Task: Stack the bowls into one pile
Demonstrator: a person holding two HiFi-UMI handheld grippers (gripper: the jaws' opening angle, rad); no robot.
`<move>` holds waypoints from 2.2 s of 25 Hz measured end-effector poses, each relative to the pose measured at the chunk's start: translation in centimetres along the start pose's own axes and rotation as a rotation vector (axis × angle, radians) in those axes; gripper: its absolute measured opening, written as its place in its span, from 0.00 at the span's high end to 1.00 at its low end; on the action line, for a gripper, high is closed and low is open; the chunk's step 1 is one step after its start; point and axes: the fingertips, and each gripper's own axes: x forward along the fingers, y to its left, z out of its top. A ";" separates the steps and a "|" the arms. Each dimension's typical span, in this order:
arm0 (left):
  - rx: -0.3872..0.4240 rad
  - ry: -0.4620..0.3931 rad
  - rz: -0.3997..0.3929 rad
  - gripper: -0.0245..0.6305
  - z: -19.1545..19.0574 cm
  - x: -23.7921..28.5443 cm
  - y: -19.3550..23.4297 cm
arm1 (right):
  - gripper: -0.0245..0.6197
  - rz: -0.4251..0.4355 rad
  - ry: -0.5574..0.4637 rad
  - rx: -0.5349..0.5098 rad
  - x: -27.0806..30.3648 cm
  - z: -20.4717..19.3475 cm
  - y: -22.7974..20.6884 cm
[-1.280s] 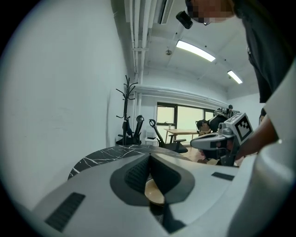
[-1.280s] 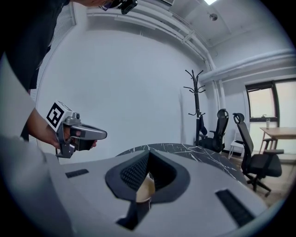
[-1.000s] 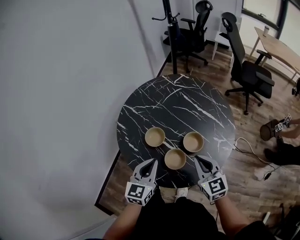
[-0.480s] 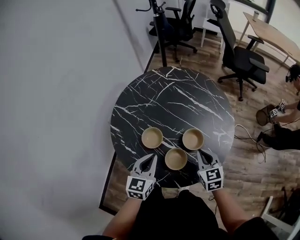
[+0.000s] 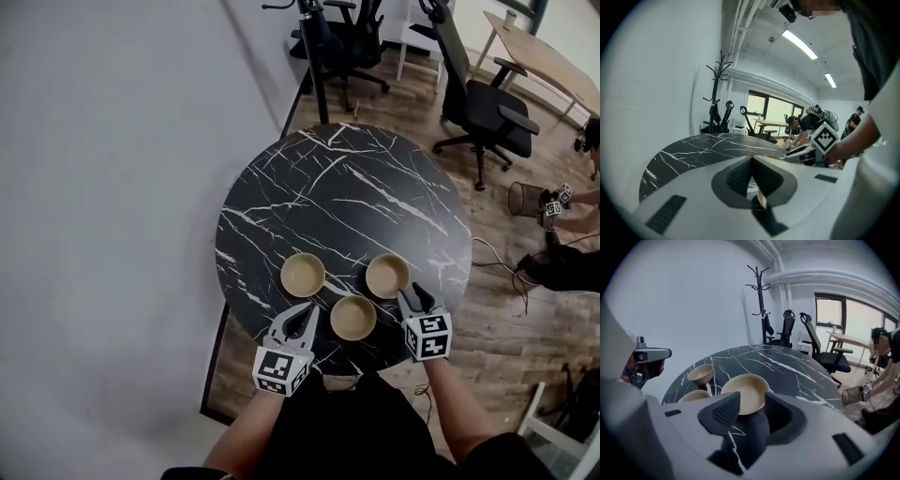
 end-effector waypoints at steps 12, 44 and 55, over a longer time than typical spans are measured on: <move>0.005 0.020 -0.007 0.94 0.0 0.8 1.2 | 0.66 -0.036 0.072 0.014 4.2 0.2 -2.2; -0.018 0.053 0.003 0.94 -1.4 0.4 2.5 | 0.90 -0.074 0.101 0.018 7.4 0.3 -3.3; -0.020 0.038 0.008 0.94 -1.5 -0.3 2.1 | 0.93 -0.062 0.035 0.016 5.4 2.5 -2.3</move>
